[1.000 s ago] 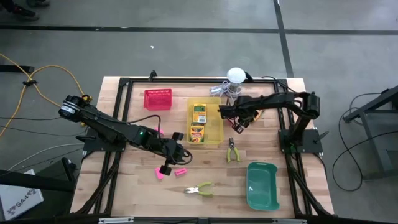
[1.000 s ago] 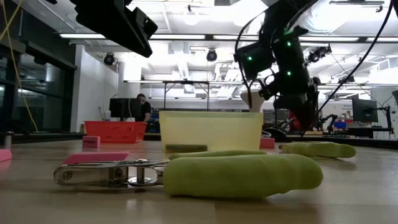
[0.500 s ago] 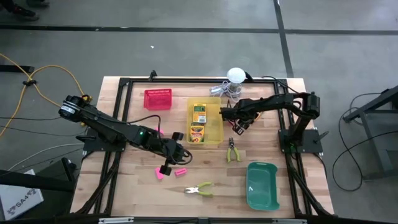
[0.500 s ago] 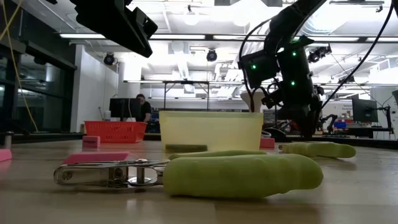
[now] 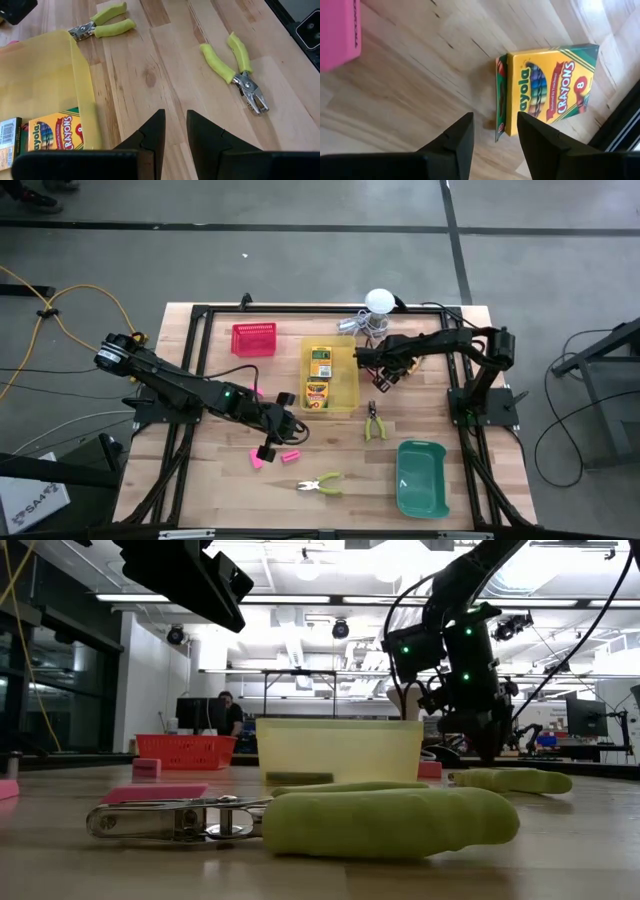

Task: Pick & Place School Supplies
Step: Put the yellow crayon box into the yellow bin

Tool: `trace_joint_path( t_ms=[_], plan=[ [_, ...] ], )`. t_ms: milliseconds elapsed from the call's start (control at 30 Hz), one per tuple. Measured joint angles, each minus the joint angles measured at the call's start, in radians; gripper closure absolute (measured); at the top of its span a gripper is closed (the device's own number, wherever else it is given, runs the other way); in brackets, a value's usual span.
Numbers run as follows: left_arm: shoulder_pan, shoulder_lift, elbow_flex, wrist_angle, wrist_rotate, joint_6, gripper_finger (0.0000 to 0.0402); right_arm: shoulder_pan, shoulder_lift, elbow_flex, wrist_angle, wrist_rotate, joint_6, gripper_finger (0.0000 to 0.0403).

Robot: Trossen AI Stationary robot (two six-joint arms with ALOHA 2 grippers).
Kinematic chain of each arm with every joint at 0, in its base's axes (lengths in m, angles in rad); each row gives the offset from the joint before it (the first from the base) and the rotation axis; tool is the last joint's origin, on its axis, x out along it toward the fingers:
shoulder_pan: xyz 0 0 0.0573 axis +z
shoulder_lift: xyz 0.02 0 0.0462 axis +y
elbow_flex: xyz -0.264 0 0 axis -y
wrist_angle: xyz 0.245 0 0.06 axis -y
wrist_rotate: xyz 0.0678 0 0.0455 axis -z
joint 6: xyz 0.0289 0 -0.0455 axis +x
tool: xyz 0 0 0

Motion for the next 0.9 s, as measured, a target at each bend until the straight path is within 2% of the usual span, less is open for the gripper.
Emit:
trace_joint_path(
  t_ms=[467, 900],
  plan=[
    [0.0, 0.0, 0.0, 0.0, 0.001, 0.0, 0.0327, 0.001, 0.0, -0.068, 0.042, 0.02, 0.001, 0.0265],
    [0.0, 0.0, 0.0, 0.0, 0.001, 0.0, 0.0327, 0.001, 0.0, -0.068, 0.048, 0.025, 0.001, 0.0307]
  ],
)
